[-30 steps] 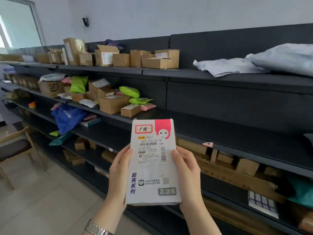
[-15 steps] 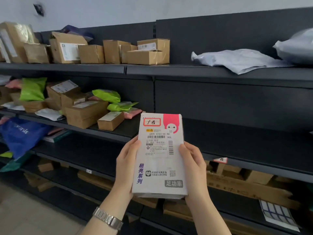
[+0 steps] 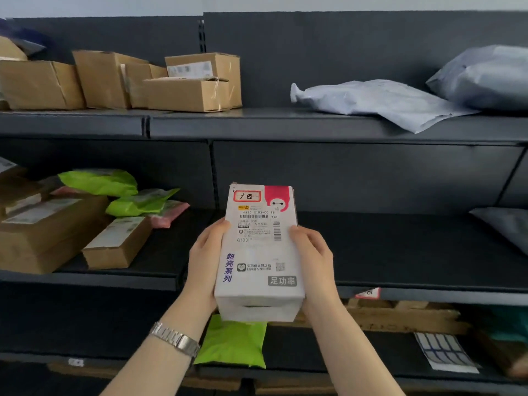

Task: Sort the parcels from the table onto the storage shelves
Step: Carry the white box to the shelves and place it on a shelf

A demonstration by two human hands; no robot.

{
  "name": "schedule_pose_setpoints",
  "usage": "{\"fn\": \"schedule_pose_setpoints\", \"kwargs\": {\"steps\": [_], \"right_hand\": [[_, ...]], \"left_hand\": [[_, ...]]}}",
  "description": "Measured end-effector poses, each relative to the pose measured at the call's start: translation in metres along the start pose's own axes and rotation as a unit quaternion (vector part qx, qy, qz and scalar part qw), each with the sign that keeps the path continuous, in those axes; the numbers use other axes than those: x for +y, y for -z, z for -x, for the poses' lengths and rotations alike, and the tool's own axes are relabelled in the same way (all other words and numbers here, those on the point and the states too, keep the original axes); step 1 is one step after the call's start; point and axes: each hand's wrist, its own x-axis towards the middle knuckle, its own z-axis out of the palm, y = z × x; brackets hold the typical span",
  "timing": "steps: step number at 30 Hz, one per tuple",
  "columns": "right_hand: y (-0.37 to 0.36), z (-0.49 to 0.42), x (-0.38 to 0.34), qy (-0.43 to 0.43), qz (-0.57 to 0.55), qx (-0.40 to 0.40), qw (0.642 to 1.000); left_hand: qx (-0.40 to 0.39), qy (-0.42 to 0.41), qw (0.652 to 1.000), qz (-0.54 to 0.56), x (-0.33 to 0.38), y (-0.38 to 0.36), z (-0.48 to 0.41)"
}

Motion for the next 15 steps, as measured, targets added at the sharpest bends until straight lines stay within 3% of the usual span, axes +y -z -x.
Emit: {"fn": "schedule_pose_setpoints", "kwargs": {"steps": [7, 15], "right_hand": [[-0.045, -0.083, -0.005, -0.078, -0.003, 0.034, 0.996], [-0.076, -0.153, 0.017, -0.135, 0.020, 0.092, 0.986]], "left_hand": [[-0.067, 0.087, 0.994, -0.011, 0.011, -0.011, -0.098], [-0.070, 0.153, 0.985, -0.035, 0.004, -0.013, -0.179]]}}
